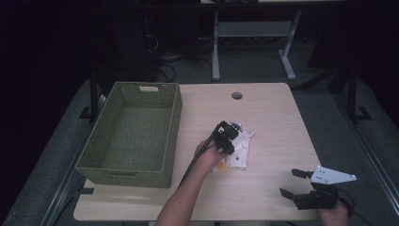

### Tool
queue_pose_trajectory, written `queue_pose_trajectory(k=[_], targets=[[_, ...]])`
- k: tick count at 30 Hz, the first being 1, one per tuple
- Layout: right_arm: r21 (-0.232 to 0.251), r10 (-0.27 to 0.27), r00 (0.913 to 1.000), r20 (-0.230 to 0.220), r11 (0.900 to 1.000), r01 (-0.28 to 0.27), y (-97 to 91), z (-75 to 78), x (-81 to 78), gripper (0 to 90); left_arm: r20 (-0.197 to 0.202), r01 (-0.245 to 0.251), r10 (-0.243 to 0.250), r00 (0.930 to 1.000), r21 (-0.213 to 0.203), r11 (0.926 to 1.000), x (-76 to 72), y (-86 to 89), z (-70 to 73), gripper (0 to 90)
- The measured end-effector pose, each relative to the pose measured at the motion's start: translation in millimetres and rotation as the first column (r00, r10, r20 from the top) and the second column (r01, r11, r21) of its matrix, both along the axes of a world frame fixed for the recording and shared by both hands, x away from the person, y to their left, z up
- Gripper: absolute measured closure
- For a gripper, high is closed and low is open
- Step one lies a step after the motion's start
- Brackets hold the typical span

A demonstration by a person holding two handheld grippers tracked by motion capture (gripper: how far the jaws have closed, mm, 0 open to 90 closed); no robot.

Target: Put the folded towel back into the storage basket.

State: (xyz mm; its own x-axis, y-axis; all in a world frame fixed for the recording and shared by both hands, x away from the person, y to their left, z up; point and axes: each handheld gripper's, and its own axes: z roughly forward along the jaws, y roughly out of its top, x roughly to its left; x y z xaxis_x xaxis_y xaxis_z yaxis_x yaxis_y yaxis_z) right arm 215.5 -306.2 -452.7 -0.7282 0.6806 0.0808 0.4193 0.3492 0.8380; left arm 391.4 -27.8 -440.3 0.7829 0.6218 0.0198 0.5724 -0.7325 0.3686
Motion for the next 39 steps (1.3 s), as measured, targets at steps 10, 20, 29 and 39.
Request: queue_pose_trajectory(k=[10,20,29,39], targets=[[0.002,-0.007,1.0,0.006,1.0,0.007,-1.7,0.5,-0.1,13.7,-0.012,0.008,-0.009,0.9999,-0.008,0.9999,1.6,1.5,0.9,82.8],[0.014,-0.031,0.9994,0.014,0.9994,0.03,-7.2,1.5,-1.7,13.6,-0.048,0.004,-0.01,0.9988,-0.132,0.9913,-5.2,24.7,22.1,83.1],[0.033,-0.05,0.9987,0.015,0.9983,0.049,-9.4,1.6,-2.7,13.6,-0.034,0.034,-0.043,0.9985,-0.232,0.9722,-22.0,42.6,47.5,83.1],[0.027,-0.051,0.9986,0.009,0.9983,0.051,-5.9,-0.9,0.2,13.7,-0.119,0.011,-0.083,0.9894,-0.512,0.8587,-32.3,71.4,58.2,82.9]])
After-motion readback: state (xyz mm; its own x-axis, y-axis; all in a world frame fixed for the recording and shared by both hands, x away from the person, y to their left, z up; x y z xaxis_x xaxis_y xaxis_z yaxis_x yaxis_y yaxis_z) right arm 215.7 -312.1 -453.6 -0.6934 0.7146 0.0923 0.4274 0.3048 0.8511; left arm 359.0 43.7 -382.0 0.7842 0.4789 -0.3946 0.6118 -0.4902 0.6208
